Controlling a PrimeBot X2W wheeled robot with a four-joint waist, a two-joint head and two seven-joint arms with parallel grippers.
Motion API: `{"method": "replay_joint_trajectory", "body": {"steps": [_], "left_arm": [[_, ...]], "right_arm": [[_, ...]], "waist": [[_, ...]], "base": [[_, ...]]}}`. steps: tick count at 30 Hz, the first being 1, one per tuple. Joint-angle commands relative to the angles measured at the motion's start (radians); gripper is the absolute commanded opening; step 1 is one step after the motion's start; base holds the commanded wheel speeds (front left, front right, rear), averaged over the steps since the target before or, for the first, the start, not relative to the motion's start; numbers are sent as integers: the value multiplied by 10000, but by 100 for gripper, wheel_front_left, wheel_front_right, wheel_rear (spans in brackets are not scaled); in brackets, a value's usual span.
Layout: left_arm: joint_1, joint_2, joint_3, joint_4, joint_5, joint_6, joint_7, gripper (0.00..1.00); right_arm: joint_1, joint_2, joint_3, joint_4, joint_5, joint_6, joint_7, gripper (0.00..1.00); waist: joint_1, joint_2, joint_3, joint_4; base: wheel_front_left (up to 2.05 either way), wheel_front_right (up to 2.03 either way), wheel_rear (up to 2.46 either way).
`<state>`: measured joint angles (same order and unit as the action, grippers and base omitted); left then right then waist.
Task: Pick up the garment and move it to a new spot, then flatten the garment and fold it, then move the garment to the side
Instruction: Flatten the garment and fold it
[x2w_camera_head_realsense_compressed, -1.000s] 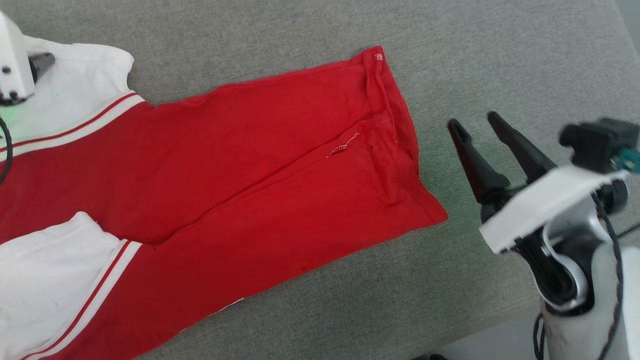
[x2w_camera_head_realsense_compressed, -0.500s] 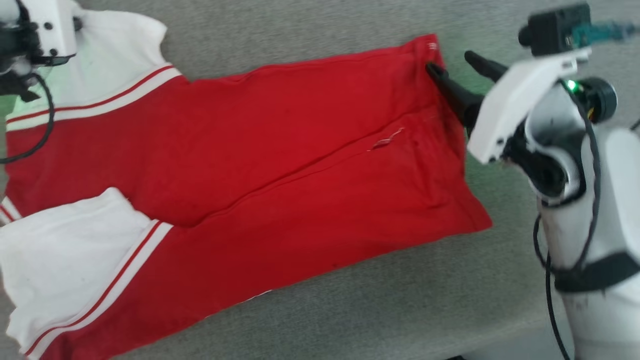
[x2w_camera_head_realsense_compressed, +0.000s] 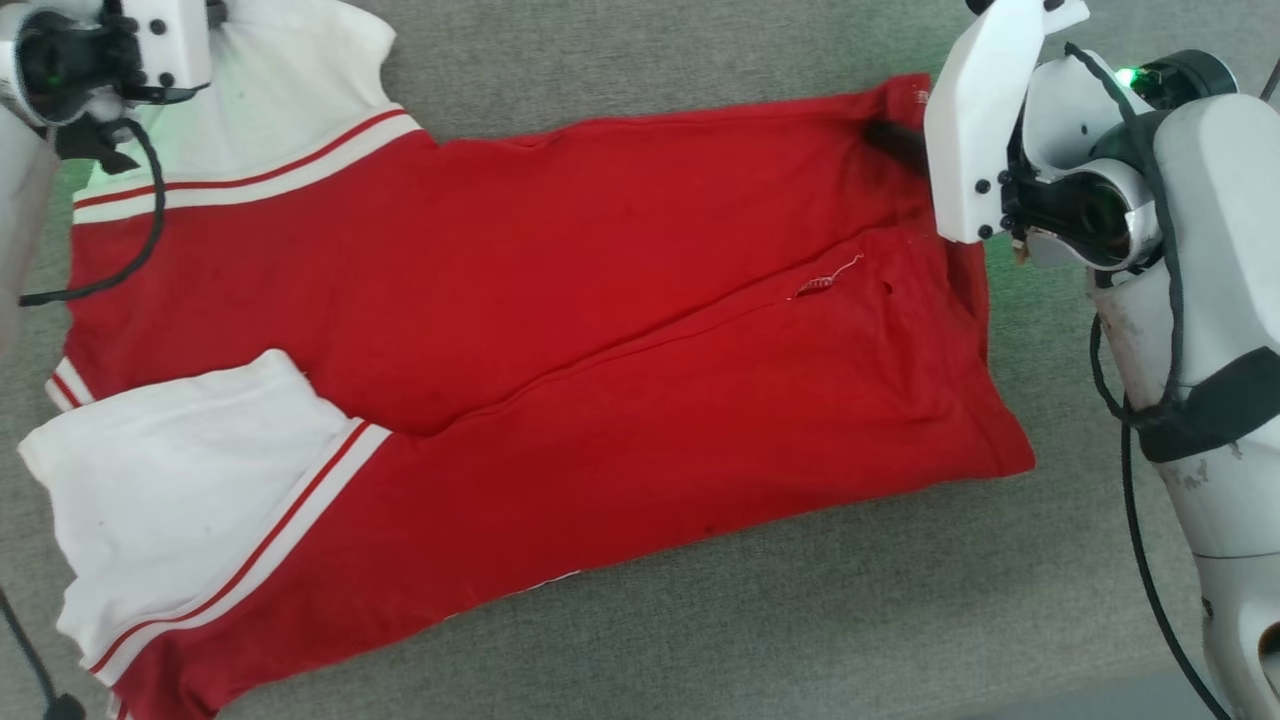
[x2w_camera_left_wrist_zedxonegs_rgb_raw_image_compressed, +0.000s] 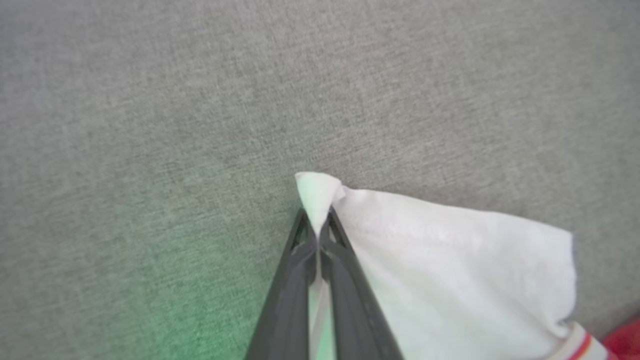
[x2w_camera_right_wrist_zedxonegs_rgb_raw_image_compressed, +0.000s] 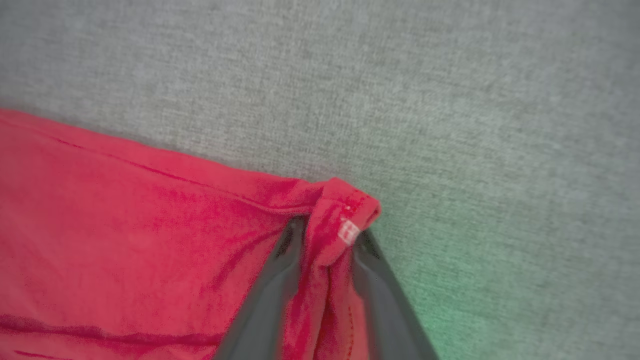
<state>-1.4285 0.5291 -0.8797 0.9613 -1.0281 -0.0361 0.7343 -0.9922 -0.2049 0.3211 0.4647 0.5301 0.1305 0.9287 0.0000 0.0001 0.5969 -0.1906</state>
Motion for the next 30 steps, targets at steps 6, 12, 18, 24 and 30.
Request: {"method": "replay_joint_trajectory", "body": {"steps": [6, 12, 18, 24, 30], "left_arm": [[159, -342, -141, 494, 32, -267, -83, 0], [-76, -385, -153, 339, 12, -427, 99, 0], [139, -215, -256, -373, -42, -380, 444, 0], [666, 138, -267, -1787, -255, 39, 938, 0], [1674, 1070, -392, -4465, -376, 1075, 1680, 0]], "right_arm": [[470, -481, 187, -140, 403, 2, 185, 0], [709, -1009, -30, -814, 498, 0, -129, 0], [1497, -1613, -429, -1808, 552, 0, -312, 0], [2316, -2030, -785, -2886, 672, 0, -131, 0], [3269, -2430, -1103, -4161, 891, 0, 352, 0]], "waist": [[0, -1, -417, 393], [0, -1, -857, 716], [0, -1, -1514, 1185], [0, -1, -2065, 1549], [0, -1, -2501, 1827]], "base": [[0, 0, 0], [0, 0, 0], [0, 0, 0], [0, 0, 0], [0, 0, 0]]}}
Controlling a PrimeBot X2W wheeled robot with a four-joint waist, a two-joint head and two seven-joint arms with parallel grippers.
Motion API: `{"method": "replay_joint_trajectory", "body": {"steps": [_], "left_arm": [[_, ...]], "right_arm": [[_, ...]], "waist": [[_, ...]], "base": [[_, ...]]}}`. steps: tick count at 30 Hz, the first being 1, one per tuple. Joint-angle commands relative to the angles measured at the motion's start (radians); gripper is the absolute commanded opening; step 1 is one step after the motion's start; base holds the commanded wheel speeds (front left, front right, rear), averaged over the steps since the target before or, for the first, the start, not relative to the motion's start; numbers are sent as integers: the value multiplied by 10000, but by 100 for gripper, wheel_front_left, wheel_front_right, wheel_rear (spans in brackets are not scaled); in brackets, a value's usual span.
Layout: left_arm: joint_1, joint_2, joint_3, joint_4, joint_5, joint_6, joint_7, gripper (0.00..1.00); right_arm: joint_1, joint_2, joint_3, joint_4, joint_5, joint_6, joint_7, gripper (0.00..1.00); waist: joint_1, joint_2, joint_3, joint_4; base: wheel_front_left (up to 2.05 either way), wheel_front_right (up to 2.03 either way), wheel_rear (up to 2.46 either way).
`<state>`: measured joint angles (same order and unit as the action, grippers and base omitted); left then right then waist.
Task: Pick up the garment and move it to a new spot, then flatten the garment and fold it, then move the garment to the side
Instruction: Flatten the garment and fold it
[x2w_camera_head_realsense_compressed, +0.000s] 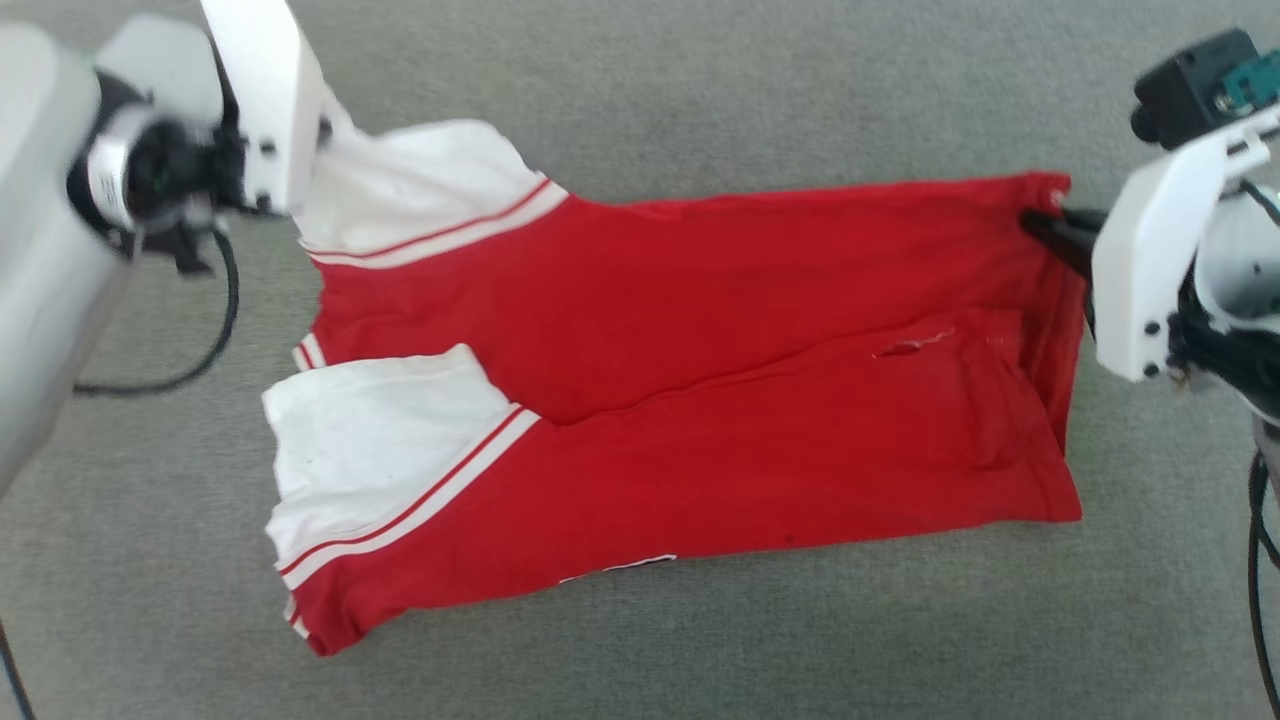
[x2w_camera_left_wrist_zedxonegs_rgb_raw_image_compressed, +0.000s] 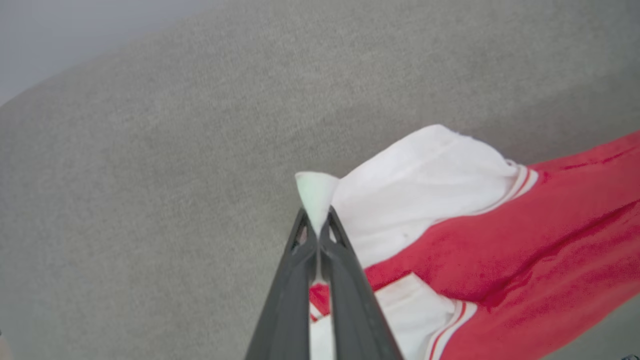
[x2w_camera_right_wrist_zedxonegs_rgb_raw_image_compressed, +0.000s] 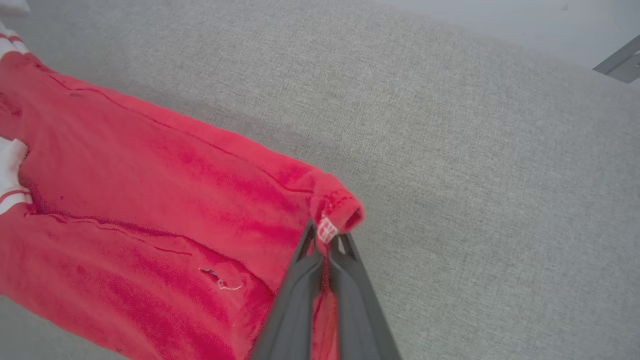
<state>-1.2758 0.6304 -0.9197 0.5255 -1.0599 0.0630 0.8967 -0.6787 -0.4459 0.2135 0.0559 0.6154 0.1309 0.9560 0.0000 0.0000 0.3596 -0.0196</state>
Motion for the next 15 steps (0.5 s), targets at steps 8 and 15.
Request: {"method": "replay_joint_trajectory", "body": {"steps": [8, 15], "left_arm": [[2028, 1832, 103, -4863, -613, 2206, 976, 0], [3689, 2806, -53, -7424, -987, 3502, 1014, 0]], "right_arm": [[1424, -353, -747, -1482, 394, -2, 1045, 0], [2623, -201, -1280, -2105, 530, -2, 1811, 0]], "waist": [[0, 0, -294, 357], [0, 0, -253, 453]], "base": [[0, 0, 0], [0, 0, 0]]}}
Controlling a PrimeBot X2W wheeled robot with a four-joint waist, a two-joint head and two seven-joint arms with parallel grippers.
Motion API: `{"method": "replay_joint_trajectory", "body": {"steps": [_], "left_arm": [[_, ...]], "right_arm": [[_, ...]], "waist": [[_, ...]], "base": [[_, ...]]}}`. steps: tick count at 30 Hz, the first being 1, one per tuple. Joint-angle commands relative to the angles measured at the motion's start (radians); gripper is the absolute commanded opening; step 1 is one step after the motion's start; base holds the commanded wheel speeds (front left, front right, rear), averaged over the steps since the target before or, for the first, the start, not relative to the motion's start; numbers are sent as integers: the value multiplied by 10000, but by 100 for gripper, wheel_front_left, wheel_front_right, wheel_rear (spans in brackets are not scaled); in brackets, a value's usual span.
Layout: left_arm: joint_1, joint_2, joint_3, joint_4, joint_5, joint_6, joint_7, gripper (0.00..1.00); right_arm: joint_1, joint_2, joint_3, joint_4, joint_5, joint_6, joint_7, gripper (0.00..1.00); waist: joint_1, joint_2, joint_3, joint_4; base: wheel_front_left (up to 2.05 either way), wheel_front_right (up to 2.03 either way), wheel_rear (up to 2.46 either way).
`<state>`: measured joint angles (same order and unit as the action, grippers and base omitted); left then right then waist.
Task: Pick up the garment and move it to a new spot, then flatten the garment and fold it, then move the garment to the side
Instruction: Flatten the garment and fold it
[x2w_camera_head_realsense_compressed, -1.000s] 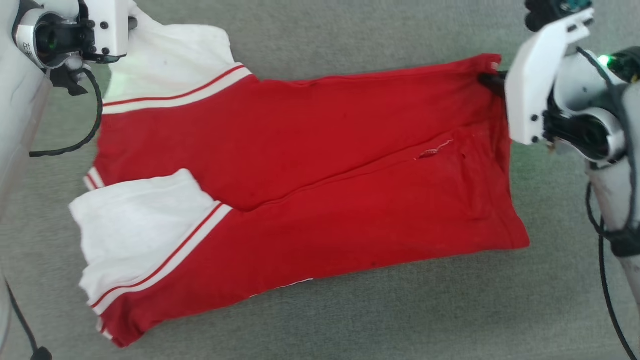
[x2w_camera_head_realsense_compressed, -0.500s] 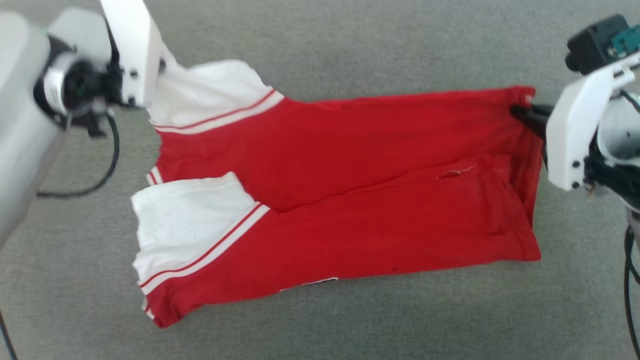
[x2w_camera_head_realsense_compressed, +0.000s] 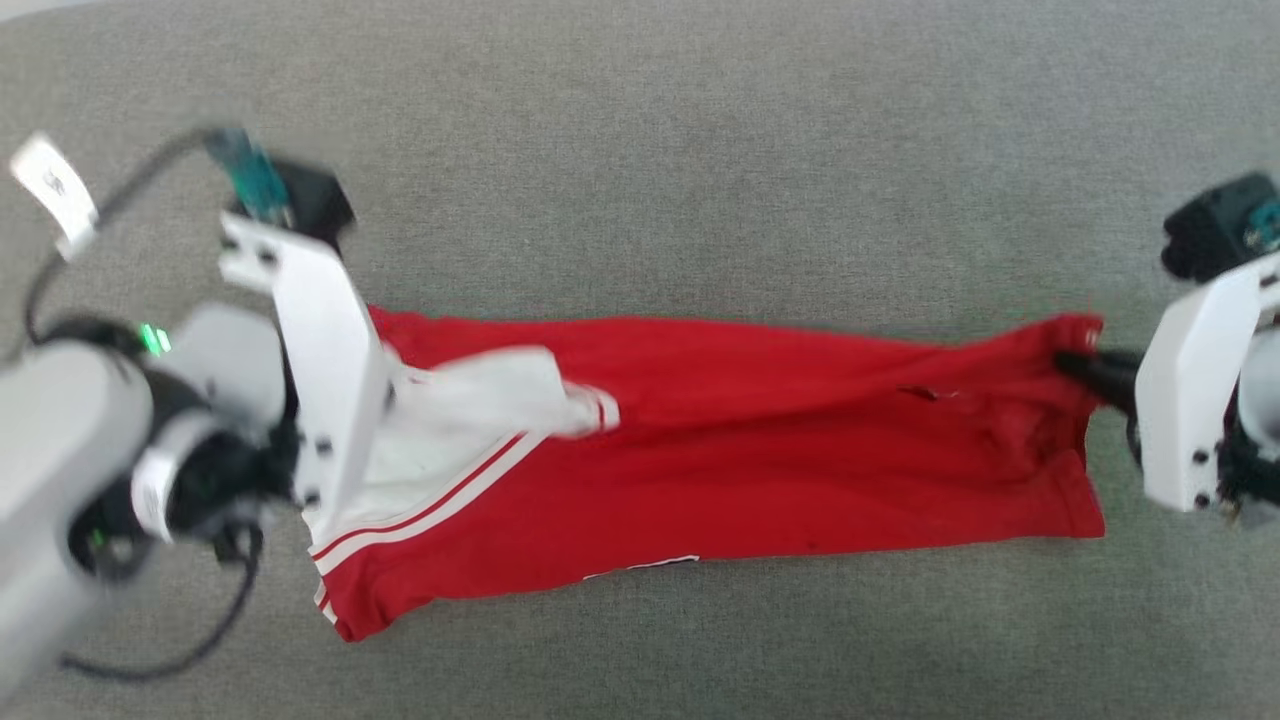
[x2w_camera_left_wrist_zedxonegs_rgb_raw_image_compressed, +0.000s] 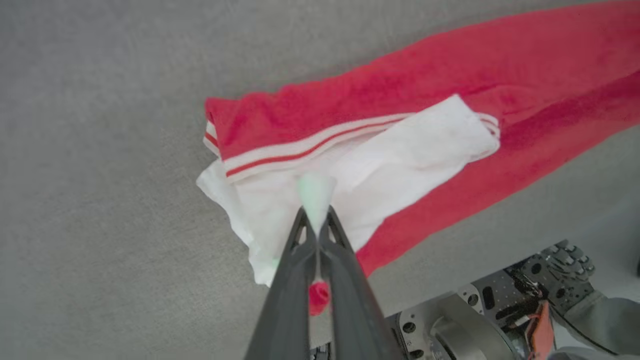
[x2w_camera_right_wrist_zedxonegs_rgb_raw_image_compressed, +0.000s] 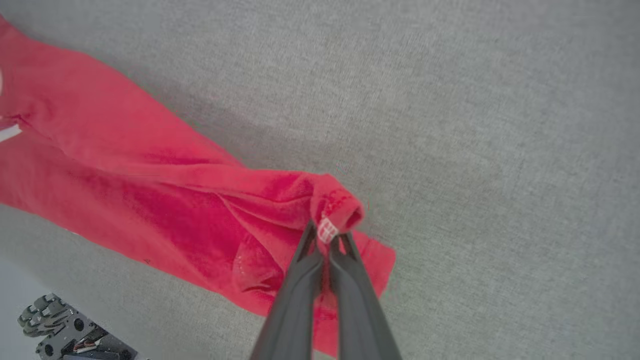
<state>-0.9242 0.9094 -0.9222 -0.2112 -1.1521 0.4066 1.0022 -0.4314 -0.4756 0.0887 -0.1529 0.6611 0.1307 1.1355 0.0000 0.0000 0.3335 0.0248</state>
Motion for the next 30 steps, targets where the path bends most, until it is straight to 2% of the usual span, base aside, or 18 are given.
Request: {"method": "replay_joint_trajectory", "body": {"steps": [1, 5, 9, 10, 12, 13, 15, 16, 17, 22, 30], "left_arm": [[410, 60, -51, -179, -100, 193, -119, 0], [1191, -42, -181, 21, -299, 413, -531, 0], [1679, -271, -239, 609, -456, 355, -925, 0], [1793, -391, -188, 835, -521, 277, -1121, 0], [2001, -537, -165, 1284, -576, 141, -1433, 0], [2061, -600, -131, 1446, -565, 65, -1615, 9], [2172, -725, -18, 1663, -529, -80, -2019, 89], [2233, -748, 35, 1700, -505, -149, -2227, 89], [2306, -754, 108, 1710, -495, -211, -2441, 100], [2708, -578, 503, 1371, -278, -502, -3764, 100], [3546, -362, 1192, 1059, 354, -1008, -6564, 100]], "right_arm": [[311, 155, -100, -12, 48, 0, 102, 0], [774, 507, -189, 260, -51, 0, -40, 0], [927, 823, -122, 729, -75, 0, -329, 0], [912, 847, -57, 858, -155, 0, -471, 13], [924, 946, 23, 1153, -187, 0, -750, 52], [905, 940, 115, 1190, -208, 0, -899, 100], [957, 991, 168, 1241, -57, 0, -1158, 100], [1016, 937, 163, 1205, -21, 0, -1266, 100], [1078, 869, 137, 1141, 1, 0, -1370, 100], [1494, 818, -339, 696, 66, 0, -1791, 100], [2214, 908, -1475, 547, 53, 0, -1937, 100]], "waist": [[0, 0, 19, 19], [0, 0, 33, 21], [0, 0, 22, -8], [0, 0, 16, -14], [0, 0, -20, -24], [0, 0, -45, -23], [0, 0, -121, -18], [0, 0, -163, -4], [0, 0, -212, 10], [0, 0, -437, 44], [0, 0, -568, 154]], "base": [[0, 0, 0], [0, 0, 0], [0, 0, 0], [0, 0, 0], [0, 0, 0], [0, 0, 0], [0, 0, 0], [0, 0, 0], [0, 0, 0], [0, 0, 0], [0, 0, 0]]}}
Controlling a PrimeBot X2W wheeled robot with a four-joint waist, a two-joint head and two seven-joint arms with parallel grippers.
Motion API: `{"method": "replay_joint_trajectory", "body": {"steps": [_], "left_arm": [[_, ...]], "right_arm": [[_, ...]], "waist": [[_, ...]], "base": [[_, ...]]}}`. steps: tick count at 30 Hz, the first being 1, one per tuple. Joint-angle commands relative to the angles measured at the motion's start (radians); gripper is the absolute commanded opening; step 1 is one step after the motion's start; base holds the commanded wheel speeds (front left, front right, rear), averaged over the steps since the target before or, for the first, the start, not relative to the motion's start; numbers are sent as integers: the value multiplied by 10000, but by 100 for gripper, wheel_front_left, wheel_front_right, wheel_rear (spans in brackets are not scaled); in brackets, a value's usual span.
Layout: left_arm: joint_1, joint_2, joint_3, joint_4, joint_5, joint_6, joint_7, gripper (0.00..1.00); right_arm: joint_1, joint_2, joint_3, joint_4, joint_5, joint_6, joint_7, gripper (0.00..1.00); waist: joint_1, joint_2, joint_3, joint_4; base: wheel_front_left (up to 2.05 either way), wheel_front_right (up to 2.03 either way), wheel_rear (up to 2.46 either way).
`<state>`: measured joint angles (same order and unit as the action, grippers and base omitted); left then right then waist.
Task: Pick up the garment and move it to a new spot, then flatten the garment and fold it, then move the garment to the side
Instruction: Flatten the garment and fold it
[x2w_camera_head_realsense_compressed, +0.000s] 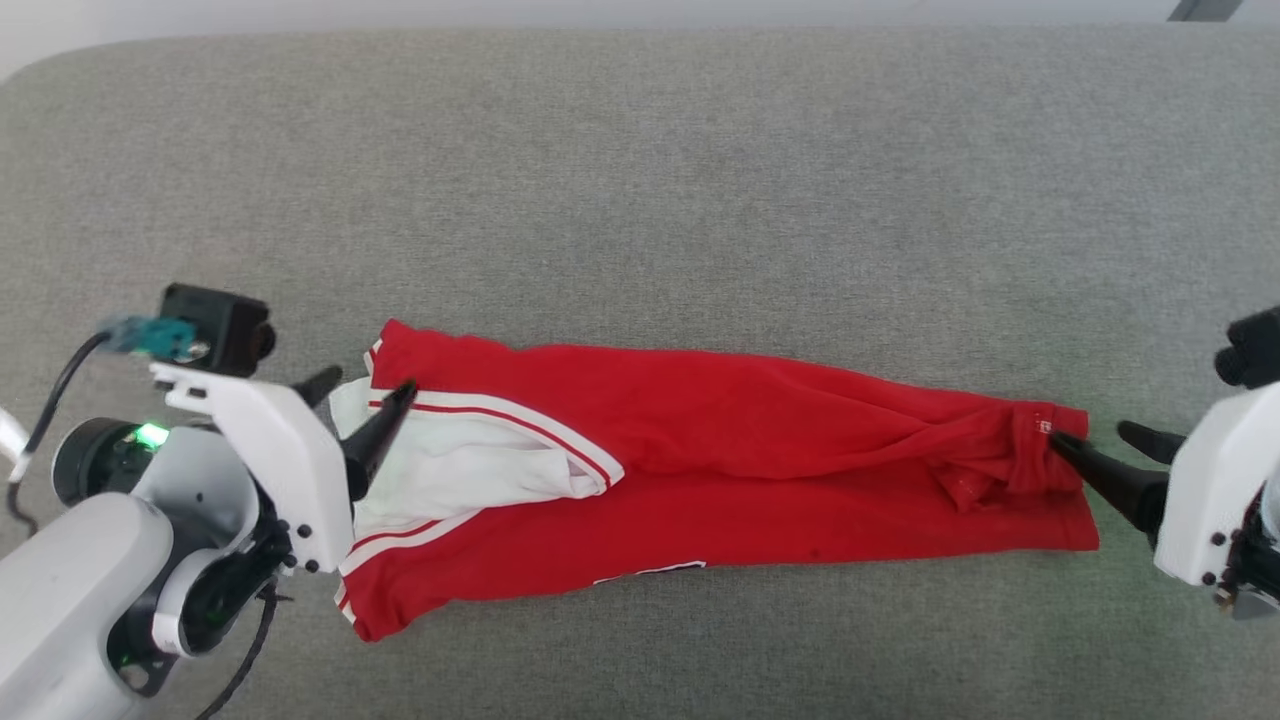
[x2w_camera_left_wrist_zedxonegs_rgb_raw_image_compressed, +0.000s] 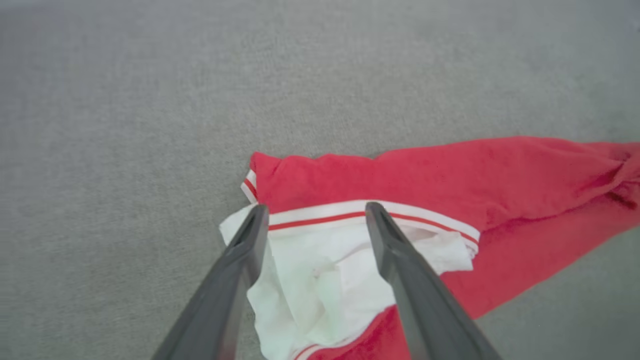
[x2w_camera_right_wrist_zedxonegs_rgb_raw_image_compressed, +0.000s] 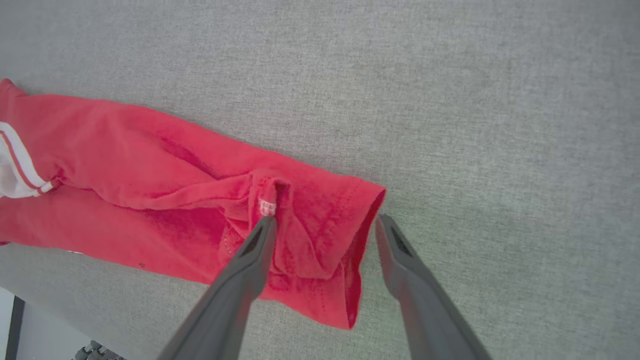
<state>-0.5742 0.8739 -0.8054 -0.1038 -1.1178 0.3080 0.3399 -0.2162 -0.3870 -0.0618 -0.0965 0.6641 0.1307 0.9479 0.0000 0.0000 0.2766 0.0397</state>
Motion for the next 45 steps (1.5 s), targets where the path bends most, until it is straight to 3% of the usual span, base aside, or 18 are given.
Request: {"method": "replay_joint_trajectory", "body": {"steps": [1, 10, 22, 23, 24, 25, 26, 34, 45], "left_arm": [[188, -31, 87, -12, 49, -75, -280, 100], [1150, -333, 685, 436, 538, -434, -3247, 100], [2283, -1154, 1292, 1620, 521, -868, -5736, 100], [2383, -1246, 1362, 1720, 511, -925, -5819, 100], [2383, -1246, 1362, 1720, 511, -925, -5819, 100], [2443, -1305, 1453, 1806, 635, -932, -5904, 100], [2545, -1422, 1605, 1874, 629, -998, -5963, 100], [3791, -2468, 3547, 2144, 1607, -1590, -6054, 100], [4944, -3817, 5573, 2213, 3085, -2769, -6057, 100]], "right_arm": [[105, 33, -65, 64, 12, 0, -88, 100], [-222, 115, -3, 1509, 315, 0, -623, 100], [-1184, 187, 2255, 4049, 1551, 5, 128, 100], [-1194, 156, 2414, 4126, 1721, 5, 272, 49], [-1194, 156, 2414, 4126, 1721, 5, 272, 49], [-1218, 101, 2515, 4142, 1905, 6, 348, 20], [-1304, 59, 2492, 4156, 2049, 8, 312, 0], [-1870, -932, 1410, 3996, 2763, -2, -188, 0], [-1891, -2113, -216, 4545, 2242, -2, -518, 0]], "waist": [[0, 0, 2, 32], [0, 0, 95, 399], [0, 0, 143, 902], [0, 0, 132, 944], [0, 0, 132, 944], [0, 0, 120, 985], [0, 0, 110, 1007], [0, 0, -39, 1073], [0, 0, -150, 899]], "base": [[0, 0, 0], [0, 0, 0], [0, 0, 0], [0, 0, 0], [0, 0, 0], [0, 0, 0], [0, 0, 0], [0, 0, 0], [0, 0, 0]]}}
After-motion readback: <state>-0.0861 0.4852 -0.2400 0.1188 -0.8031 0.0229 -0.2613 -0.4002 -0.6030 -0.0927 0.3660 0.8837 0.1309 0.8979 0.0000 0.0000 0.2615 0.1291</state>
